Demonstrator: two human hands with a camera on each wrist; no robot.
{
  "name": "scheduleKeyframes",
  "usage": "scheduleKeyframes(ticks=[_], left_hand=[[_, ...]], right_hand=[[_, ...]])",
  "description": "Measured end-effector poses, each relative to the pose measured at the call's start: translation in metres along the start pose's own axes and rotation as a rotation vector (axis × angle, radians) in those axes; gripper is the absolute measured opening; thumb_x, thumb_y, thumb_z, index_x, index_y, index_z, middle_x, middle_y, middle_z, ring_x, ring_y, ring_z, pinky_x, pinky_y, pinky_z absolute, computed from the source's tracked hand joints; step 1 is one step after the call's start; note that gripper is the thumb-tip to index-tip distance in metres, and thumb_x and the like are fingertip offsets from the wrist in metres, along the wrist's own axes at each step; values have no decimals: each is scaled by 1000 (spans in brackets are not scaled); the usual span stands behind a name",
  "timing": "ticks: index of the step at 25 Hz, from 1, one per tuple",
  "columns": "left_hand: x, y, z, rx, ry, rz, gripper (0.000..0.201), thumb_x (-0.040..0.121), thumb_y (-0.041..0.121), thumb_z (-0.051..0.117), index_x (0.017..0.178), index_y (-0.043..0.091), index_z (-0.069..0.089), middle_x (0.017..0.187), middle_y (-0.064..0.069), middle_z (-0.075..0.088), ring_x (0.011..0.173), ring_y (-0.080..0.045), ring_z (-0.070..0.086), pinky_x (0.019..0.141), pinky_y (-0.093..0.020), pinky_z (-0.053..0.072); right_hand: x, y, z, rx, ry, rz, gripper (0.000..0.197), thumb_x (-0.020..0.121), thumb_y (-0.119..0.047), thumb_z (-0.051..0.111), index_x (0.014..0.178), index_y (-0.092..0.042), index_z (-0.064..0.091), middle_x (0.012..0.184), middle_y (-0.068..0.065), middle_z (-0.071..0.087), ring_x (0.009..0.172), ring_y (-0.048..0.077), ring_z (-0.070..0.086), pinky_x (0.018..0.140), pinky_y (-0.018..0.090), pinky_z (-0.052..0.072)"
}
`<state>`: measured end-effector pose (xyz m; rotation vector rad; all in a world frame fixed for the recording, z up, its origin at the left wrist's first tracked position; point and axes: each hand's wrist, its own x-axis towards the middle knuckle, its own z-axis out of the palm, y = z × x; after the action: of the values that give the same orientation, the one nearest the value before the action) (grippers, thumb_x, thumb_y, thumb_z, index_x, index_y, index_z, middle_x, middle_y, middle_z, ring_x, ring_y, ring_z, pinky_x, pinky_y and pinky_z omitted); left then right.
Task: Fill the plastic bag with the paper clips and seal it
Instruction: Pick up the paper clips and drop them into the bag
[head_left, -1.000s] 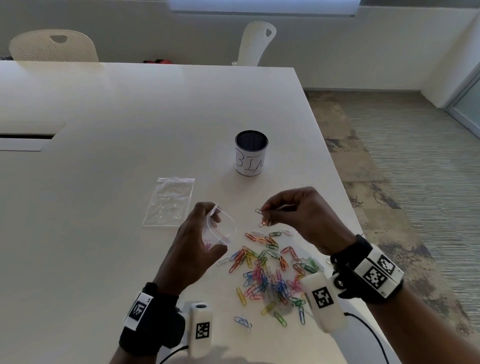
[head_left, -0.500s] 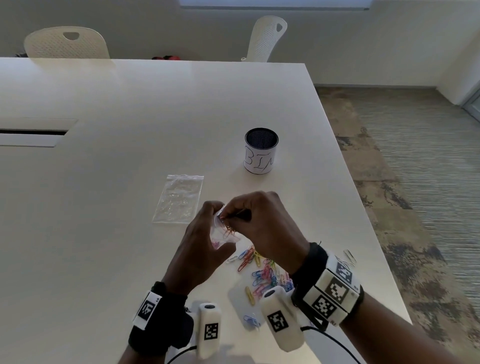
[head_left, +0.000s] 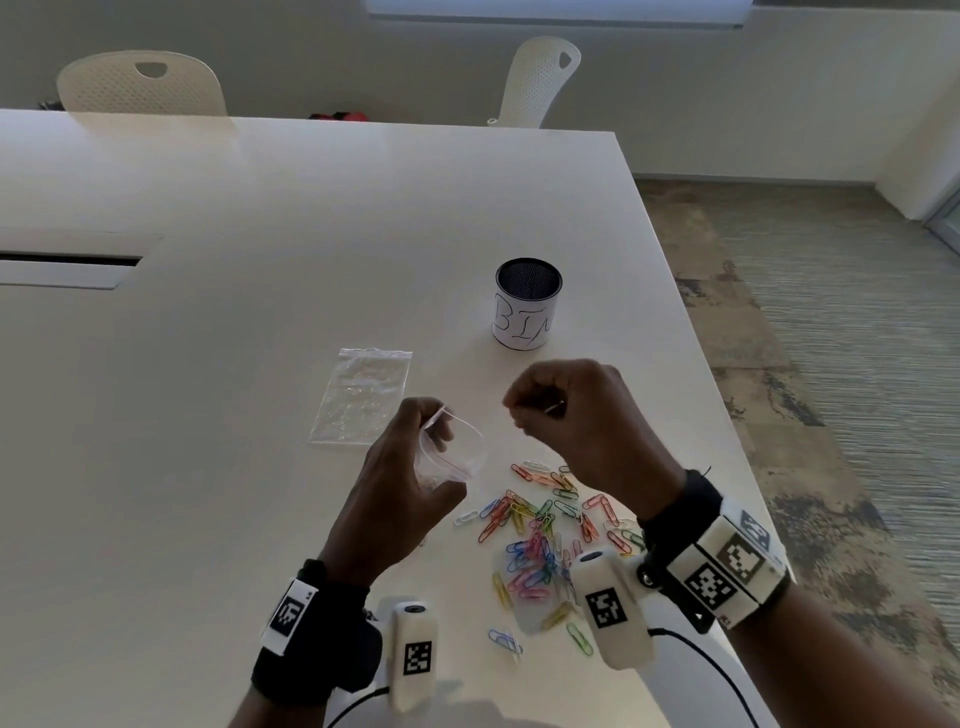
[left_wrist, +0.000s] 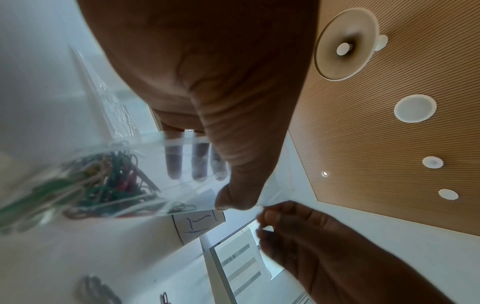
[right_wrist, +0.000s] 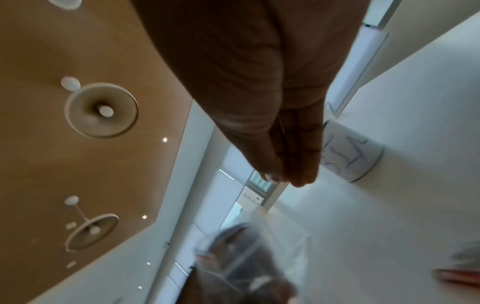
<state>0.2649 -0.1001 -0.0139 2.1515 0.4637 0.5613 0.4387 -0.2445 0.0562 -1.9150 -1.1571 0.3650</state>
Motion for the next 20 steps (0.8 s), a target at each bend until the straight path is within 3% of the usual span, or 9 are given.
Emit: scheduleKeyframes(ticks=[4, 7, 11, 15, 17, 20], left_hand=[[-1, -2, -4, 13, 18, -7, 61, 78, 6, 87, 122, 22, 49, 106, 10, 61, 101, -14, 64, 84, -12, 51], [-2, -1, -4, 13, 22, -15, 61, 77, 8, 88, 123, 22, 49, 106, 10, 61, 102, -14, 65, 84, -21, 55], [-4, 0, -5, -3, 33, -19, 60, 78, 12, 87, 123, 24, 49, 107, 10, 62, 101, -14, 65, 83, -22, 55], [-4, 1, -5, 5, 39, -45, 62, 79, 8, 88, 123, 26, 49, 107, 11, 63, 102, -14, 66, 82, -21, 54], [-4, 1, -4, 7, 41, -46, 61, 79, 8, 88, 123, 25, 49, 107, 11, 63, 102, -15, 66, 82, -21, 54], [-4, 2, -3, 5, 39, -52, 60, 80, 9, 88, 123, 24, 49, 107, 10, 63, 103, -16, 66, 81, -20, 53]], right_hand=[[-12, 27, 19, -267, -397, -2, 24, 93, -25, 74, 116, -19, 73, 121, -2, 71, 104, 9, 67, 92, 29, 59], [-17, 31, 41, -349, -551, -137, 29, 93, -28, 72, 122, -24, 71, 135, -4, 62, 118, 11, 57, 99, 26, 52], [-17, 35, 56, -398, -619, -324, 19, 93, -24, 73, 112, -22, 74, 127, -2, 67, 114, 14, 58, 95, 31, 55], [-13, 48, 35, -465, -619, -291, 8, 97, -23, 67, 99, -18, 74, 112, -2, 68, 102, 12, 59, 85, 33, 59], [-12, 52, 19, -491, -555, -209, 17, 96, -29, 68, 111, -20, 72, 121, -2, 65, 107, 11, 59, 91, 30, 58], [-12, 54, 7, -558, -492, -106, 56, 87, -49, 74, 138, -29, 59, 139, -3, 56, 122, 14, 55, 96, 28, 51]])
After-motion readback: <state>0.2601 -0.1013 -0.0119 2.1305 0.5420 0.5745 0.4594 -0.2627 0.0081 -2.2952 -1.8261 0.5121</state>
